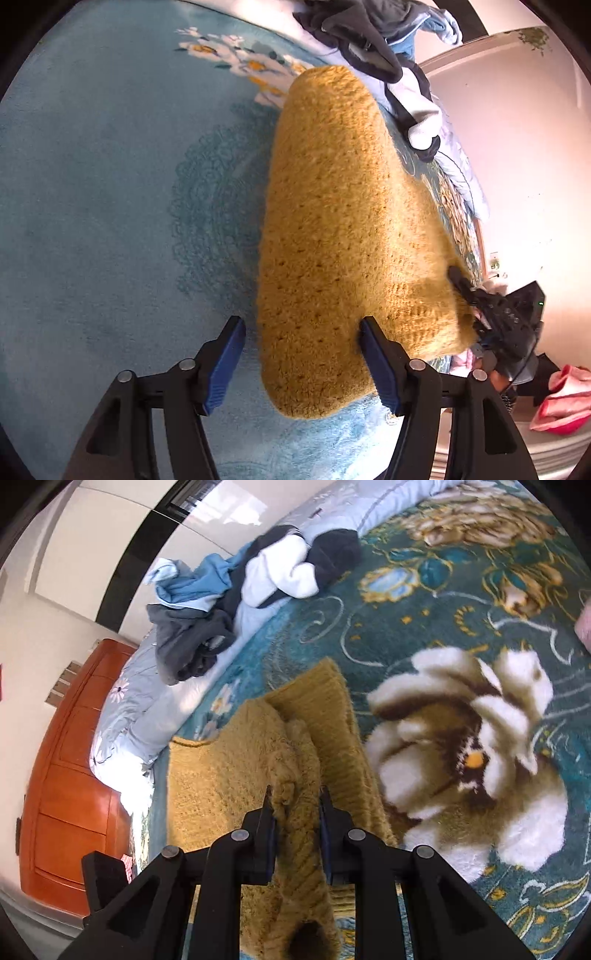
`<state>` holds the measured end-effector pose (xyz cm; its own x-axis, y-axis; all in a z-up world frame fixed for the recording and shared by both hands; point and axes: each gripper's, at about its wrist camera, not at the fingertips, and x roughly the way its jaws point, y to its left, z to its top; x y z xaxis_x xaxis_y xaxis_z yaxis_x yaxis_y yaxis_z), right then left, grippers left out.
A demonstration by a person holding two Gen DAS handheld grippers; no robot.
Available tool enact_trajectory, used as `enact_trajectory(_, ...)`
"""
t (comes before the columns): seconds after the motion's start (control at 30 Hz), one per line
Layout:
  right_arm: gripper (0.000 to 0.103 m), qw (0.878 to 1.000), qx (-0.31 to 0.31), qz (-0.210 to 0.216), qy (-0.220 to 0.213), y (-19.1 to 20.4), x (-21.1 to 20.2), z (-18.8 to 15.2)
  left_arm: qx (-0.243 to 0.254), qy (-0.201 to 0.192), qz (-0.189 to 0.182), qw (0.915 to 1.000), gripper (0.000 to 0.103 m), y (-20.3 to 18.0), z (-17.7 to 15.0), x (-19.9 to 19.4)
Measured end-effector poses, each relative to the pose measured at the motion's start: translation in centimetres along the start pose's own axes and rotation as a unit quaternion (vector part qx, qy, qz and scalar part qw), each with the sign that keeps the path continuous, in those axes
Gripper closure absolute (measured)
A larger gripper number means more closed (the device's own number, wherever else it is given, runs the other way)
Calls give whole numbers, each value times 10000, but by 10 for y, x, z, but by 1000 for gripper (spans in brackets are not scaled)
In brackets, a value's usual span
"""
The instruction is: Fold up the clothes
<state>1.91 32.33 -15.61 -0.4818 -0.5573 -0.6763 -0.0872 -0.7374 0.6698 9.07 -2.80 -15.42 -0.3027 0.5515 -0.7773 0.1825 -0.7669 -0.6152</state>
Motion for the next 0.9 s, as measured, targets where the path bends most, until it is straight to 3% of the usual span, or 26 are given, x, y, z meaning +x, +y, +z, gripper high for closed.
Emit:
enact_trajectory(0.17, 79, 9997, 226, 51, 71, -12, 5, -2, 119, -123, 88, 9998, 35, 0, 6, -15)
enact_trajectory(0.3, 74, 9990, -158, -403, -117, 1, -15, 8, 354, -564, 353, 9972, 35, -9, 19, -32)
enact_trajectory(0.5, 64, 9984, -484, -250, -174, 17, -21, 21, 776, -865, 166, 9931, 35, -43, 54, -37)
enact_trajectory(0.7, 56, 9977, -509, -206, 390, 17, 16, 32, 1178, -465, 527, 9905, 35, -77, 90, 21)
enact_trajectory(0.83, 56, 9940, -782, -148, 753, 19, 31, 26, 1314, -368, 658, 9885, 35, -73, 85, 29)
enact_trajectory(0.9, 56, 9937, -837, -97, 733, 19, 31, 23, 1332, -372, 656, 9882, 35, -66, 80, 28)
